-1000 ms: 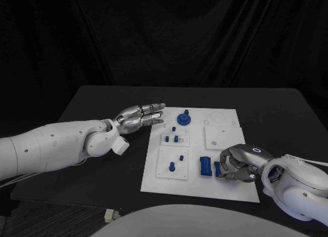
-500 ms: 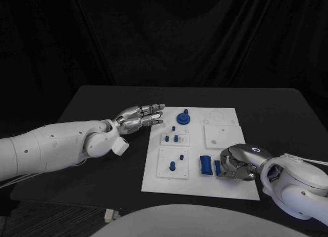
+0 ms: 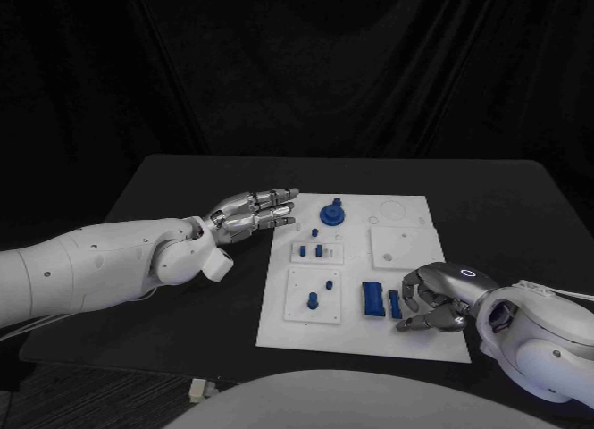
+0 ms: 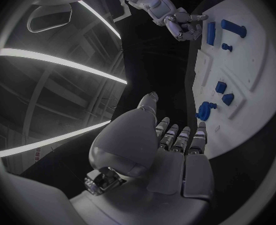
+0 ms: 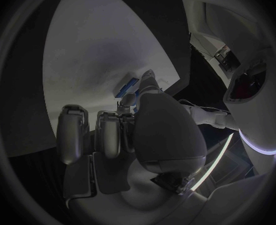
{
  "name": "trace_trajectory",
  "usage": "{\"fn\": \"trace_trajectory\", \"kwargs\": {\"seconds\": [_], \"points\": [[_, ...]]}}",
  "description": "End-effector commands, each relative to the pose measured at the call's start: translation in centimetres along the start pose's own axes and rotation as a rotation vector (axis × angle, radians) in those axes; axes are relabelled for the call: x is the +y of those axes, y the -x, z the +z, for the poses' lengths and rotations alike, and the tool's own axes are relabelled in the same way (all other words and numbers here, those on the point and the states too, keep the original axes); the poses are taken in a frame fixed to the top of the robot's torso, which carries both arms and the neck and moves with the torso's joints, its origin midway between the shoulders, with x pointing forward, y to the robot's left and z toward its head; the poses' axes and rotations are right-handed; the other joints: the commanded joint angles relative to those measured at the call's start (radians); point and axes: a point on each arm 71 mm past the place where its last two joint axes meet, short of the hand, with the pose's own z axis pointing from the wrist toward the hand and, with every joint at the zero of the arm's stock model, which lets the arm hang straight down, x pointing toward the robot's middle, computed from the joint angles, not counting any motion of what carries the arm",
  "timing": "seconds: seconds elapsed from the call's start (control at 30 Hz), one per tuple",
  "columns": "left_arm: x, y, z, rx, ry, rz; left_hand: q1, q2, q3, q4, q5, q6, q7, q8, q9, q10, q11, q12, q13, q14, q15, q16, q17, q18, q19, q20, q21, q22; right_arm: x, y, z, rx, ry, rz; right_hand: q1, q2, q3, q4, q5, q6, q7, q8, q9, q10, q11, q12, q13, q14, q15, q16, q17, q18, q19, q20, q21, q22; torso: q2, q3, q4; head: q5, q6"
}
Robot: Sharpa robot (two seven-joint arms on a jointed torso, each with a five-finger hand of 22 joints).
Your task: Assemble the parts on the task board
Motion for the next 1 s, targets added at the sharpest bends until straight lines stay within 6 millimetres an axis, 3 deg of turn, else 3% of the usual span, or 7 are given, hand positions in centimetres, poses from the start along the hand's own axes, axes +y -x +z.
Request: {"fn": "trace_trajectory", "kwargs": {"seconds": [0.03,0.37,0.53,0.67,0.87,0.97,1.0], "points": [[-0.2,-0.1,0.0,-0.001,-0.040,-0.008,0.002,0.011,0.000,-0.005,0.005,-0.003,-0.002,0.002,0.001,0.000,0.002,0.007,0.001,0.001,0.006,0.007,0.002,0.008,0.009,0.000,0.005,0.000,0.1,0.2,-0.6,-0.021,0.007,0.014,-0.011,0.002,-0.009,0.000,-0.002,0.005,0.000,0.004,0.001,0.102,-0.007,-0.001,0.263,0.082,-0.006,0.002,0.145,0.001,0.041,-0.007,-0.003,0.220,0.000,-0.0001,-0.0006,0.001,0.000],[-1.3,-0.2,-0.8,-0.025,-0.159,0.070,-0.005,0.007,-0.008,-0.011,0.006,0.068,0.014,0.016,0.008,0.052,0.000,0.027,0.010,0.030,-0.005,0.025,0.008,0.013,0.030,-0.006,0.022,0.017,-0.6,5.1,-1.8,-0.240,0.053,0.147,-0.050,0.015,-0.032,0.001,-0.002,0.013,-0.004,0.004,-0.002,0.102,-0.016,-0.001,0.263,0.080,-0.005,-0.002,0.133,0.002,0.041,-0.007,-0.005,0.220,-0.001,0.0000,-0.0017,-0.003,0.000],[-2.1,-0.2,-1.8,-0.069,-0.223,0.114,-0.021,0.000,-0.028,0.031,-0.007,0.109,0.026,0.020,0.010,0.068,-0.007,0.032,0.011,0.022,-0.037,0.019,0.006,0.020,0.019,-0.024,0.017,0.005,-1.9,9.8,-1.7,-0.458,0.074,0.344,-0.088,0.081,-0.015,-0.008,0.000,0.005,-0.001,-0.088,-0.085,0.102,-0.012,-0.001,0.263,0.029,0.002,-0.098,-0.081,0.036,-0.035,-0.001,-0.160,0.169,0.000,0.0002,-0.0003,-0.007,0.000],[-3.5,0.0,-2.5,-0.118,-0.282,0.165,-0.048,-0.016,-0.068,0.176,-0.102,0.185,0.040,0.025,0.015,0.101,-0.021,0.038,0.012,0.014,-0.074,0.014,0.004,0.020,-0.009,-0.055,0.000,-0.025,-2.8,13.3,-1.3,-0.624,0.117,0.544,-0.117,0.171,-0.076,-0.020,0.038,0.063,0.048,-0.311,-0.308,-0.162,0.045,-0.687,-0.244,-0.178,0.062,-0.736,-0.831,0.143,-0.333,0.058,-0.923,-0.167,0.000,0.0000,-0.0003,-0.006,0.000],[-5.4,-0.2,-2.3,-0.161,-0.355,0.224,-0.180,-0.001,-0.118,0.178,-0.248,0.182,-0.012,0.011,0.012,0.047,-0.088,0.008,0.004,-0.029,-0.167,-0.015,-0.009,0.021,-0.052,-0.154,-0.033,-0.084,-3.5,15.9,-0.6,-0.799,0.232,0.712,-0.176,0.247,-0.136,-0.007,0.117,-0.019,0.171,-0.550,-0.535,-0.491,0.209,-1.313,-0.739,-0.414,0.234,-1.205,-1.062,0.112,-0.487,0.186,-1.244,-0.431,-0.005,-0.0008,0.0000,-0.008,0.000],[-5.7,-0.7,-1.8,-0.166,-0.379,0.239,-0.226,0.000,-0.133,0.178,-0.312,0.128,-0.060,0.005,0.007,-0.027,-0.143,-0.008,-0.007,-0.029,-0.222,-0.015,-0.009,0.015,-0.058,-0.220,-0.039,-0.098,-3.8,15.7,-0.2,-0.797,0.288,0.753,-0.252,0.218,-0.132,-0.005,0.052,-0.102,0.115,-0.666,-0.643,-0.636,0.265,-1.446,-0.886,-0.614,0.289,-1.385,-1.162,0.091,-0.631,0.236,-1.384,-0.554,-0.010,-0.0019,-0.0042,-0.006,0.000],[-5.9,-0.9,-1.6,-0.167,-0.387,0.243,-0.240,-0.002,-0.136,0.177,-0.328,0.114,-0.074,0.004,0.006,-0.042,-0.158,-0.011,-0.009,-0.029,-0.231,-0.015,-0.009,0.011,-0.058,-0.234,-0.040,-0.100,-3.9,15.5,0.0,-0.785,0.306,0.768,-0.335,0.134,-0.115,-0.065,0.041,-0.249,0.014,-0.761,-0.697,-0.856,0.198,-1.442,-0.949,-1.065,0.263,-1.398,-1.254,0.046,-1.167,0.217,-1.373,-0.890,-0.011,-0.0026,-0.0076,-0.003,0.000]]}}
